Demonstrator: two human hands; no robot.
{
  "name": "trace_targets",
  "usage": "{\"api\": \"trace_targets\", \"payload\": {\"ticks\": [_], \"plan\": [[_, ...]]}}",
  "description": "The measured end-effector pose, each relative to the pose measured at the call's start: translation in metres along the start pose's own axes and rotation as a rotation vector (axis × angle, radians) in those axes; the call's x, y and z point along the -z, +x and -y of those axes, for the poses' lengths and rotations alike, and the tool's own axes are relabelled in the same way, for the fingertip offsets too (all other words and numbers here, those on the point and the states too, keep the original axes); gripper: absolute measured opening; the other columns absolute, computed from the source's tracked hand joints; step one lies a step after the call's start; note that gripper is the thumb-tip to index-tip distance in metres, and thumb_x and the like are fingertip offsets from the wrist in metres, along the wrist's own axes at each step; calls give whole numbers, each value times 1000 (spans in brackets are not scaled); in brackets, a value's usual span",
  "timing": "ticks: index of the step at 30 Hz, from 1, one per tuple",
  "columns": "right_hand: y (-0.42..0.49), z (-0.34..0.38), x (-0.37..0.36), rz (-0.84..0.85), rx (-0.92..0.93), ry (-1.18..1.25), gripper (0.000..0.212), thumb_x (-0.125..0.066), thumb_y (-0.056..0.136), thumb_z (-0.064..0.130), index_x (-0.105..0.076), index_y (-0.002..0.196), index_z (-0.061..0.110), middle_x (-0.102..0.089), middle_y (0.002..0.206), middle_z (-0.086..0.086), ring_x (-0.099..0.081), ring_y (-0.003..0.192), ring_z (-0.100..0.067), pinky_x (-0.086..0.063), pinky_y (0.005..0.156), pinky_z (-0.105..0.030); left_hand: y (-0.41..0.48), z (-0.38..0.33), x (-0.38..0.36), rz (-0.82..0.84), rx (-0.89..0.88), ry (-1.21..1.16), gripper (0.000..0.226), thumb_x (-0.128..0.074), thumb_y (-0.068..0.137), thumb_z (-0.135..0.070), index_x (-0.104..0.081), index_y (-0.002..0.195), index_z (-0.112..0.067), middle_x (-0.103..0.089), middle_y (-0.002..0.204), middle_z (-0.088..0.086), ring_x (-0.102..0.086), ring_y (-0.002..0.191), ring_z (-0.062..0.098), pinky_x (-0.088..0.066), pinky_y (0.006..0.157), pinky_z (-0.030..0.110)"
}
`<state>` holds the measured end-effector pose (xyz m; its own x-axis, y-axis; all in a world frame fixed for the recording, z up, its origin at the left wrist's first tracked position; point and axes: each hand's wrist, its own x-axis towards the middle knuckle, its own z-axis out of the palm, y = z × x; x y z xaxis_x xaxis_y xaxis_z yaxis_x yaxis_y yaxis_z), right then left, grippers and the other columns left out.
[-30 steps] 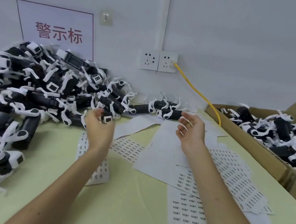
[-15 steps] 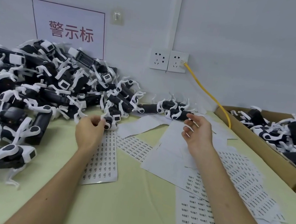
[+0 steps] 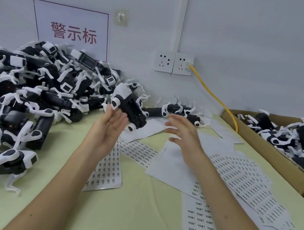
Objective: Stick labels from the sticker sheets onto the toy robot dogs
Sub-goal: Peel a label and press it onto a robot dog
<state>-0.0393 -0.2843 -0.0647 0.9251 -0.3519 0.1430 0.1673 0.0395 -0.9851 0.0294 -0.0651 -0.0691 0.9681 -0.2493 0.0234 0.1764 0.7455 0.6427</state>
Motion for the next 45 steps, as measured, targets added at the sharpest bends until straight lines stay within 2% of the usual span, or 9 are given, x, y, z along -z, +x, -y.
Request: {"api": "trace_targets", "payload": {"ticks": [8,14,18,22,24,28,33,38,45], "plan": [[-17,-27,-35,155,317,-437,63,-87,79,36,-52,132,33,-65,118,14,-64,106,-2,-52,88,-29,-5,9,-3,106,203,-137,26,-64,94,-23,-64,106,0,-77,99,14,-78,92,18,-63,70,28],[-19,-33,-36,134,493,-486,63,-86,78,39,-51,130,36,-70,102,18,-69,87,-7,-53,76,-20,-3,8,-1,218,92,465,50,-53,98,-54,-68,123,-13,-72,126,1,-65,93,14,-53,77,27],[-19,-31,-34,153,477,-431,53,-79,77,39,-55,124,31,-70,95,15,-70,82,-12,-58,77,-31,-5,10,-1,237,-27,738,59,-36,103,-62,-71,128,-22,-74,125,-3,-55,86,13,-39,81,34],[-20,-32,-35,222,474,-410,51,-77,79,41,-55,124,31,-68,90,19,-64,74,-5,-49,69,-17,-8,12,-5,366,44,709,74,-25,97,-73,-69,134,-25,-71,132,3,-64,110,20,-48,84,31],[-22,-33,-37,283,463,-417,57,-76,82,43,-51,133,35,-67,90,19,-61,72,-4,-46,67,-14,-9,12,-5,379,89,565,75,-30,98,-73,-68,134,-19,-70,130,10,-69,106,21,-54,72,24],[-22,-30,-38,275,397,-378,49,-61,88,55,-56,131,34,-70,92,11,-65,81,-11,-52,77,-30,-8,12,-2,329,77,546,71,-37,97,-70,-70,130,-18,-70,131,13,-64,118,29,-44,94,39],[-19,-20,-35,209,289,-237,31,-59,87,48,-66,108,27,-68,96,15,-61,90,-7,-45,75,-23,-12,18,-5,331,52,581,53,-51,97,-57,-73,123,-16,-74,122,10,-72,99,26,-46,55,19],[-18,-20,-36,187,275,-181,25,-64,84,42,-66,99,23,-69,92,16,-62,86,-3,-43,69,-15,-12,20,-4,343,34,600,53,-52,101,-46,-65,132,-5,-68,132,18,-65,118,36,-44,91,40],[-16,-22,-32,129,289,-170,12,-72,94,27,-67,88,18,-67,81,14,-61,79,-6,-45,73,-20,-17,23,-7,358,43,636,58,-65,92,-44,-66,129,2,-65,131,28,-55,107,33,-38,74,32]]}}
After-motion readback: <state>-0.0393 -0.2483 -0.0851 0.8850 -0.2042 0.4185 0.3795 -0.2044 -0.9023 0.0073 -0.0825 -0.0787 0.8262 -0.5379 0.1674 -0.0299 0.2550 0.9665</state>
